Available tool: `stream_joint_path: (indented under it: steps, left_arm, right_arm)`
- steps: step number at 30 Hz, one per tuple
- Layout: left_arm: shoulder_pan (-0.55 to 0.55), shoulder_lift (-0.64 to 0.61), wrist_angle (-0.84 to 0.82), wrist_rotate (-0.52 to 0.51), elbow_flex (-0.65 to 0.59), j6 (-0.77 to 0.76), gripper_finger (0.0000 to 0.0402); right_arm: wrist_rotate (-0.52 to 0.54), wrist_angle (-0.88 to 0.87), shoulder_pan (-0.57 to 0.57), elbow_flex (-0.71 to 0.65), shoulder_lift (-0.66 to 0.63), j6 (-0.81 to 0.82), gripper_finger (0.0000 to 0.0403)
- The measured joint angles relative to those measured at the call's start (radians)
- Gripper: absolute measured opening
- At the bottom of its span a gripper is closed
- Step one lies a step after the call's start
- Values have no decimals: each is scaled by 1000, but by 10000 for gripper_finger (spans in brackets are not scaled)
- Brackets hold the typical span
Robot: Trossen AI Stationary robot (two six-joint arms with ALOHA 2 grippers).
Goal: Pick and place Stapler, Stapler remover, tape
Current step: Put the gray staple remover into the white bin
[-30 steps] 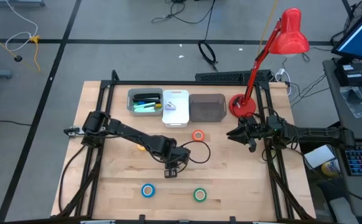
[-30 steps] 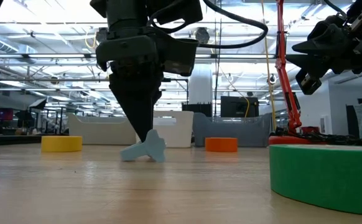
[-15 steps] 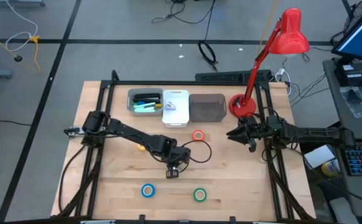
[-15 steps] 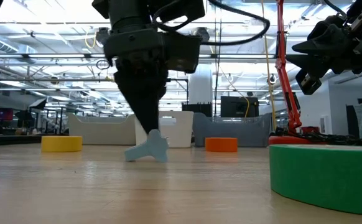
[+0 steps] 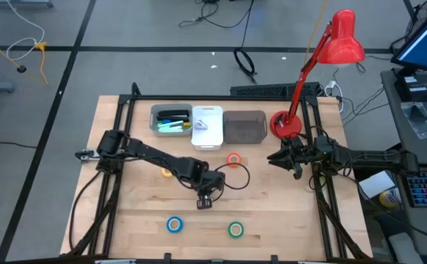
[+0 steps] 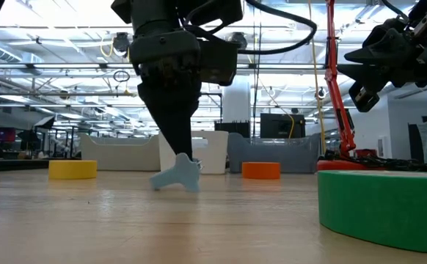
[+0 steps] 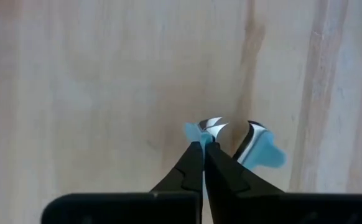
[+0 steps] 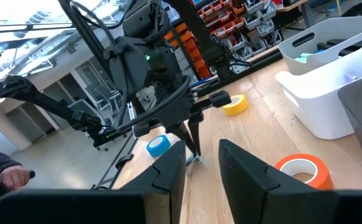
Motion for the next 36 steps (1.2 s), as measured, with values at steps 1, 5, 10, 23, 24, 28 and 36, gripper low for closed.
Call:
stream_joint_path:
  steps: [1, 5, 10, 23, 24, 28, 36]
  left_arm:
    - [5, -5, -2, -1, 0, 0, 4]
    - [27, -45, -18, -8, -3, 24, 3]
    - [61, -116, -7, -8, -2, 48, 3]
    - [203, -274, 135, -37, -1, 74, 3]
    - [216, -278, 151, -46, 0, 72, 3]
    - [266, -301, 190, -80, 0, 71, 2]
    - [375, -311, 198, -184, 1, 33, 3]
  right_arm:
    - [1, 0, 0, 0, 0, 0, 91]
    - [1, 1, 0, 0, 0, 11, 89]
    - [2, 5, 0, 0, 0, 77, 91]
    - [4, 14, 0, 0, 0, 191, 89]
    - [4, 18, 0, 0, 0, 191, 89]
    - [6, 47, 0, 0, 0, 191, 89]
    - [72, 65, 0, 0, 1, 188, 89]
